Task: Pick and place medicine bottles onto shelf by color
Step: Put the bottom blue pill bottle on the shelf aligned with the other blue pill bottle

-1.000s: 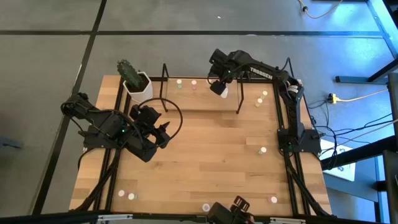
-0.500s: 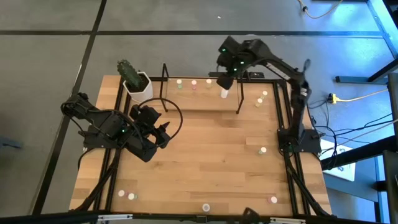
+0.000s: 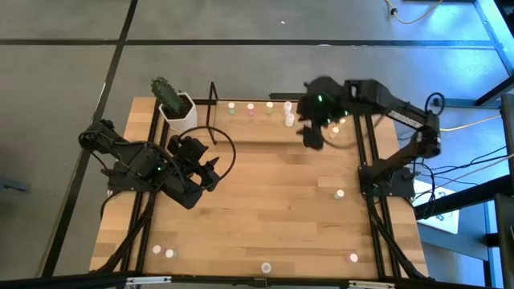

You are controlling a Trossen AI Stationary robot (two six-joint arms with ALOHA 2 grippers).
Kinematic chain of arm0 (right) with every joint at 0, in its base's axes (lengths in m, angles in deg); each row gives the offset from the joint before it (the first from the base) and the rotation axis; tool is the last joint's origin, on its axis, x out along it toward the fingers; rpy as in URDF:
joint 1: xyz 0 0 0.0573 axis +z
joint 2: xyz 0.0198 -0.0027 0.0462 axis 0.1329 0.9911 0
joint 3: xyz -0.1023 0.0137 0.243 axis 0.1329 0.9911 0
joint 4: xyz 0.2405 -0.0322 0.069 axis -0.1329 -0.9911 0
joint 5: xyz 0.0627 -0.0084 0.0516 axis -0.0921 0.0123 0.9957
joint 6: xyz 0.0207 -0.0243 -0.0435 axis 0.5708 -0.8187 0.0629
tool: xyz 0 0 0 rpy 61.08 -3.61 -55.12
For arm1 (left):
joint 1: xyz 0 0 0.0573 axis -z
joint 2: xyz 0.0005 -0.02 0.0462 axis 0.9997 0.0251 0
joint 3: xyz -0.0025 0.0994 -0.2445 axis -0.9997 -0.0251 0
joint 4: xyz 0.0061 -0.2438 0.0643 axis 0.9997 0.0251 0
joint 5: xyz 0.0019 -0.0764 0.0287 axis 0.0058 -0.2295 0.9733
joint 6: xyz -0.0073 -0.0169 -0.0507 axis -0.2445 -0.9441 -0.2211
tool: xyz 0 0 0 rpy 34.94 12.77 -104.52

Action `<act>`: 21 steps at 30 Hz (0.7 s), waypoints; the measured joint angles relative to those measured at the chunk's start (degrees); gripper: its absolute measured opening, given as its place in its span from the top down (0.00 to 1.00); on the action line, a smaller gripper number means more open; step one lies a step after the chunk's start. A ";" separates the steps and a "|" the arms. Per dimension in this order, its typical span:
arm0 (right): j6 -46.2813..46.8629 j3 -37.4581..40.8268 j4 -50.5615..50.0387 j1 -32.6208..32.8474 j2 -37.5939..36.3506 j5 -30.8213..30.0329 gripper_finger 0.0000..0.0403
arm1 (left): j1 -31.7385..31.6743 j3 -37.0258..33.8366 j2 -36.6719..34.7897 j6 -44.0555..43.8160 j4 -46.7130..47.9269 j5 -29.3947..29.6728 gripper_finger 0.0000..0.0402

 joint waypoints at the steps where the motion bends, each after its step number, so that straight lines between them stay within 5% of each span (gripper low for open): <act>1: 0.02 1.06 1.00 1.34 -0.97 -0.02 0.45 | 0.00 0.00 0.00 0.00 0.00 0.00 0.46; 21: 6.68 4.18 5.48 23.88 -4.50 -0.25 0.45 | 0.00 0.00 0.00 0.00 0.00 0.00 0.46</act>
